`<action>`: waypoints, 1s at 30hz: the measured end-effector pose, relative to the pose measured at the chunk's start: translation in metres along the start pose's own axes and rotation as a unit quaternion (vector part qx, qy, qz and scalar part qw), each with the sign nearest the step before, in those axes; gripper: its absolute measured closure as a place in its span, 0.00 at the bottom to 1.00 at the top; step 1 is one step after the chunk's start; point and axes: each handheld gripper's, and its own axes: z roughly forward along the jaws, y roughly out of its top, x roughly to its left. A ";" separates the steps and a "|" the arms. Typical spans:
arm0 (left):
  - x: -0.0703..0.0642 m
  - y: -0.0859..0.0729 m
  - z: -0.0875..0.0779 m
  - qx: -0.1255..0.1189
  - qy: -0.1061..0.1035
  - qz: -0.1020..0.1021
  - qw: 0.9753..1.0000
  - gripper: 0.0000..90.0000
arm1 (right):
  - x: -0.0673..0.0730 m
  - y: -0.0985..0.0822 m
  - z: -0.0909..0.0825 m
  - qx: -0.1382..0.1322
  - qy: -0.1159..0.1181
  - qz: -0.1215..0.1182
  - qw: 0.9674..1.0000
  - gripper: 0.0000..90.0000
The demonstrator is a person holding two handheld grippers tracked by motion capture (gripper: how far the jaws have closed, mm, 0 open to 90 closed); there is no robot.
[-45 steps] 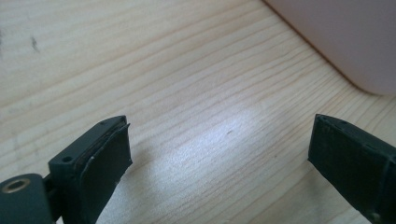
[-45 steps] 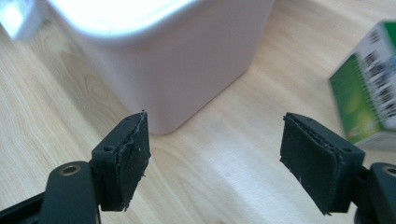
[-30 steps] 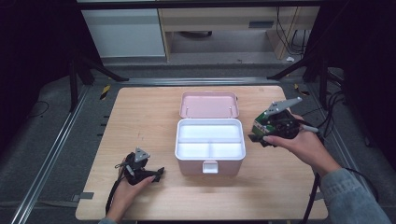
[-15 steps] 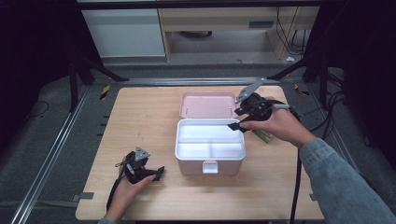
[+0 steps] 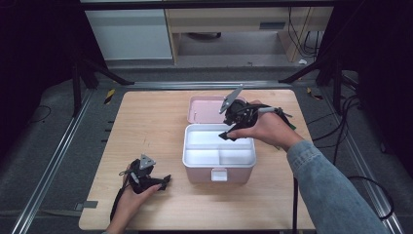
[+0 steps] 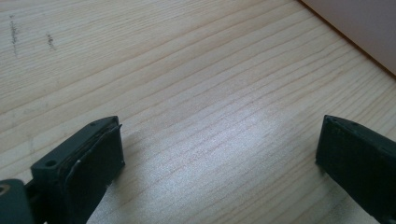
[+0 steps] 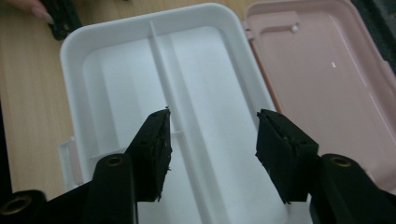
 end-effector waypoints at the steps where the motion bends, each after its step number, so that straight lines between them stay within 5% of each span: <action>1: 0.000 0.000 0.000 -0.001 0.000 0.000 1.000 0.00 | 0.004 0.004 0.005 0.004 0.013 -0.013 1.000 0.56; 13: 0.000 0.000 0.000 0.000 -0.001 0.001 1.000 0.00 | 0.010 0.017 0.035 0.050 0.046 -0.062 0.996 0.74; 30: 0.001 0.000 0.000 0.001 -0.003 0.004 1.000 0.00 | 0.013 0.027 0.064 0.104 0.066 -0.104 0.987 0.80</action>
